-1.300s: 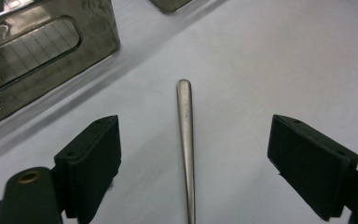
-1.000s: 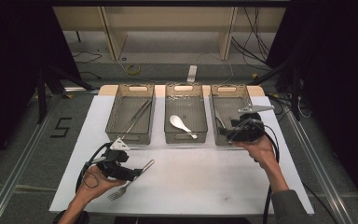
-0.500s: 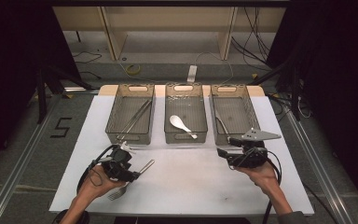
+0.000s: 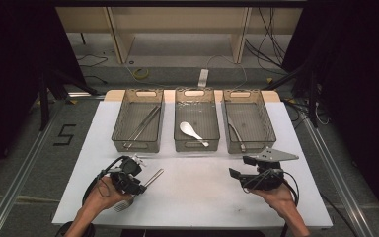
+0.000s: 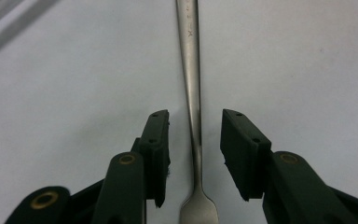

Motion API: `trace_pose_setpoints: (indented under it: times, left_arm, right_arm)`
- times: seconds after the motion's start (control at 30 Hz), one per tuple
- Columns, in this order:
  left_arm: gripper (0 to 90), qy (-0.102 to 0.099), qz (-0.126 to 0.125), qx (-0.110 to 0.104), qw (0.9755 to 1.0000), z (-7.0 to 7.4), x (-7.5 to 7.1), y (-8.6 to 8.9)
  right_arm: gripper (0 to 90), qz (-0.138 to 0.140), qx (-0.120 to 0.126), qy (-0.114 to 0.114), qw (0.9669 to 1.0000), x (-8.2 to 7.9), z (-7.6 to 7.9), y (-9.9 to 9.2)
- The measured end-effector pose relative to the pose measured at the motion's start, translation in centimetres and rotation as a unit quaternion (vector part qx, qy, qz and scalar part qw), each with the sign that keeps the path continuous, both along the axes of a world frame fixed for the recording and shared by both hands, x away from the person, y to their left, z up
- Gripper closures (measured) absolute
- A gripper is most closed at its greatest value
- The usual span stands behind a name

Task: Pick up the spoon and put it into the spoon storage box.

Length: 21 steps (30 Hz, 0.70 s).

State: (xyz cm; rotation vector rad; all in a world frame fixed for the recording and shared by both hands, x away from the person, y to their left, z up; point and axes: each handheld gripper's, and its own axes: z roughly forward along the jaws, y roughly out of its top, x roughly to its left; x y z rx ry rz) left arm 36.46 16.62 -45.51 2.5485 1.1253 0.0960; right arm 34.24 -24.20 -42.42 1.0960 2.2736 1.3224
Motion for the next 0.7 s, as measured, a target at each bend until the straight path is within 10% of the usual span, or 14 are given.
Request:
trace_pose_setpoints:
  times: [0.7]
  left_arm:
    - [80.1, 0.012, -0.019, 0.037, 0.9991, -0.8, 0.3, -1.0]
  right_arm:
    - [29.6, 0.017, -0.008, 0.009, 0.9998, -1.3, -0.5, 0.5]
